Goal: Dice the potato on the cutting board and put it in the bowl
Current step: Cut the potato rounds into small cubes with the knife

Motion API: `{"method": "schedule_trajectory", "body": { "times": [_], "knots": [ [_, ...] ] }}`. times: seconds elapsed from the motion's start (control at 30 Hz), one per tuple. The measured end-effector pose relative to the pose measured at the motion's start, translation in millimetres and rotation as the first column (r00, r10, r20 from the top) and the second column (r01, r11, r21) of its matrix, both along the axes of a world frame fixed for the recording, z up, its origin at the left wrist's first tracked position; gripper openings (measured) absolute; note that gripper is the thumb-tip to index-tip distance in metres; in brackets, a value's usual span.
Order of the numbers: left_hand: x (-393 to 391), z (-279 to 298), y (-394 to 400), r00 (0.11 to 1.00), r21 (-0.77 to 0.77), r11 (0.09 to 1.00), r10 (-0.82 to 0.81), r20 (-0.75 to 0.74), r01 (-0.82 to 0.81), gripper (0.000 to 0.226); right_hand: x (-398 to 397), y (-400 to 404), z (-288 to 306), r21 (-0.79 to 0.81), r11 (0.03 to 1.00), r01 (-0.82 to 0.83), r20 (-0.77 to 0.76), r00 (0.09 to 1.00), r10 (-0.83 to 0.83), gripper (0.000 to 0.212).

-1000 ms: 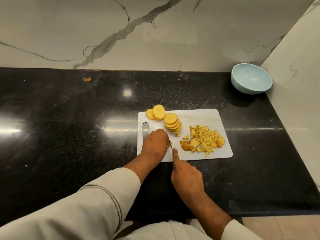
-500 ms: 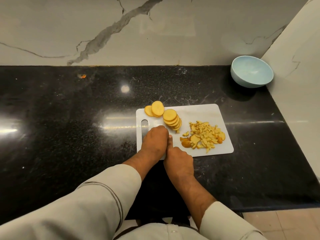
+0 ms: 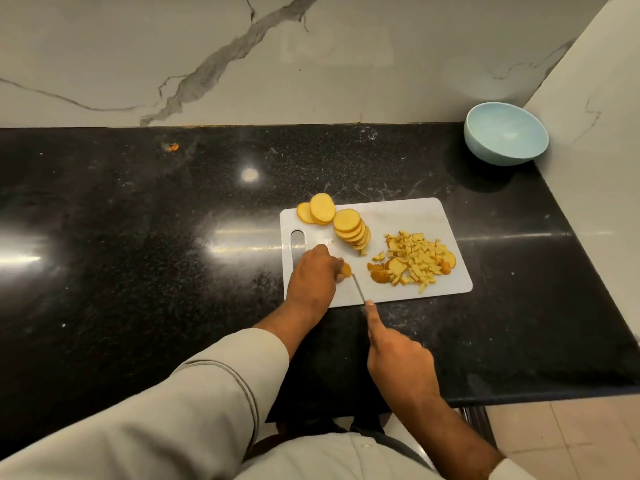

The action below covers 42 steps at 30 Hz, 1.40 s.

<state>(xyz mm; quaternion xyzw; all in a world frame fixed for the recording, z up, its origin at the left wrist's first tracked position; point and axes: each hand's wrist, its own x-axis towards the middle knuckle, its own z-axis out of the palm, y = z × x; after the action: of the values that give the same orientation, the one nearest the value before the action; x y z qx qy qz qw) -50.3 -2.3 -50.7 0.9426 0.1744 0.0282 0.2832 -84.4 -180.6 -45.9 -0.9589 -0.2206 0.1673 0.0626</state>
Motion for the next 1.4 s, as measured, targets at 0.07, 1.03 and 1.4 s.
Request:
{"method": "schedule_trajectory", "body": {
  "times": [0.07, 1.03, 1.4],
  "knots": [
    [-4, 1, -1, 1.0, 0.052, 0.998, -0.02, 0.009, 0.02, 0.019, 5, 9, 4, 0.016, 1.0, 0.014, 0.073, 0.997, -0.015, 0.069],
    [8, 2, 5, 0.995, 0.034, 0.999, 0.002, -0.095, 0.001, 0.015, 3, 26, -12, -0.07, 0.99, -0.124, -0.036, 0.992, 0.122, 0.079],
    [0, 5, 11, 0.989, -0.126, 0.985, 0.102, -0.111, -0.116, 0.016, 1, 16, 7, -0.009, 0.999, -0.044, 0.057, 0.997, 0.044, 0.066]
  ]
}}
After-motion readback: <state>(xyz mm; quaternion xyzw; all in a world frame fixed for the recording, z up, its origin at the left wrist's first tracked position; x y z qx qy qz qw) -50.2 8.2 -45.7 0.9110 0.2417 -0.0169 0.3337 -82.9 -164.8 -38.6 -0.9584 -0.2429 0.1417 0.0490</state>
